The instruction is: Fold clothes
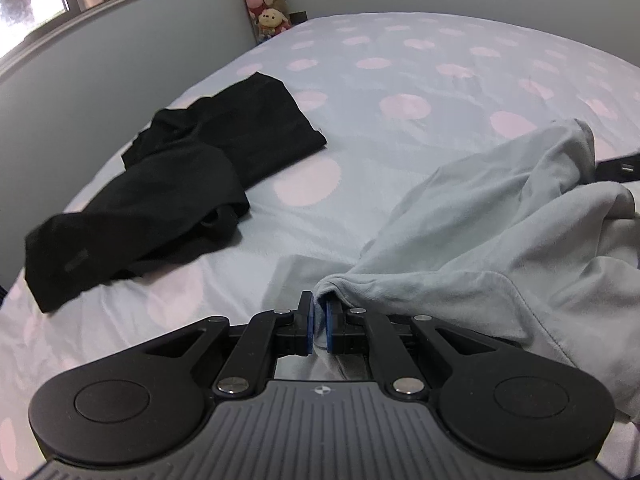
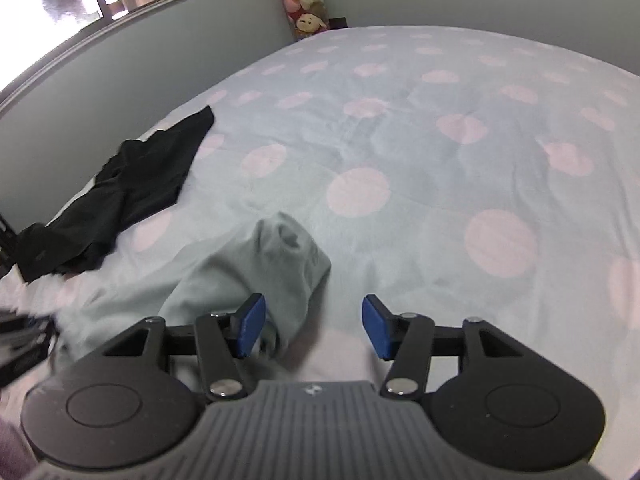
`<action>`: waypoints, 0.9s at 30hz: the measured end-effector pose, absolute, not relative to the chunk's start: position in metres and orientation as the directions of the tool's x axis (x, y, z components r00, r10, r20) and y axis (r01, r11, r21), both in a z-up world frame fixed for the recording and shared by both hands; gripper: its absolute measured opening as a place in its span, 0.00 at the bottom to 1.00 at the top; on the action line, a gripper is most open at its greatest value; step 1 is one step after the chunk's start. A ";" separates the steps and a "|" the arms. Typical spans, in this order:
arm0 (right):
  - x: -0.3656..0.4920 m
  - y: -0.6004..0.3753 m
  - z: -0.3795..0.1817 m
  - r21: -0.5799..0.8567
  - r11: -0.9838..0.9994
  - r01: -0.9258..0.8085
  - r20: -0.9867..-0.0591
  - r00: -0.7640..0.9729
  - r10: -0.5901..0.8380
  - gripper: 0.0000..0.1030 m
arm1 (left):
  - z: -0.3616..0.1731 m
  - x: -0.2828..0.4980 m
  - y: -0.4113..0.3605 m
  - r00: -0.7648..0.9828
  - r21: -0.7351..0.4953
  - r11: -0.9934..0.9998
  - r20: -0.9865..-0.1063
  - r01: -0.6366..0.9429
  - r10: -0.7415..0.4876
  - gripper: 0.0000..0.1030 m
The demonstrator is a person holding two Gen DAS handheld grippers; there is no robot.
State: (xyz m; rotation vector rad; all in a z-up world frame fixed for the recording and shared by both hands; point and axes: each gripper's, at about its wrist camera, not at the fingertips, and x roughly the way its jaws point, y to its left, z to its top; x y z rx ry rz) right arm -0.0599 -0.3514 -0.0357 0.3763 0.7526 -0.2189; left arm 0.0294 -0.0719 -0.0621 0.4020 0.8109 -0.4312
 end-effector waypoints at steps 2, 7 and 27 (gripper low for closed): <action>-0.046 -0.349 -0.046 0.274 0.908 0.316 -0.697 0.716 -0.039 0.55 | -0.065 0.030 -0.071 0.604 0.160 0.842 -0.765 0.515 -0.223 0.04; -0.024 -0.330 -0.056 0.247 0.930 0.271 -0.697 0.717 -0.023 0.27 | -0.067 0.031 -0.073 0.596 0.140 0.840 -0.765 0.524 -0.245 0.04; -0.207 -0.360 0.078 -0.138 0.793 0.594 -0.410 0.694 -0.592 0.06 | -0.003 -0.098 -0.155 0.413 0.010 0.536 -0.649 0.844 -0.639 0.03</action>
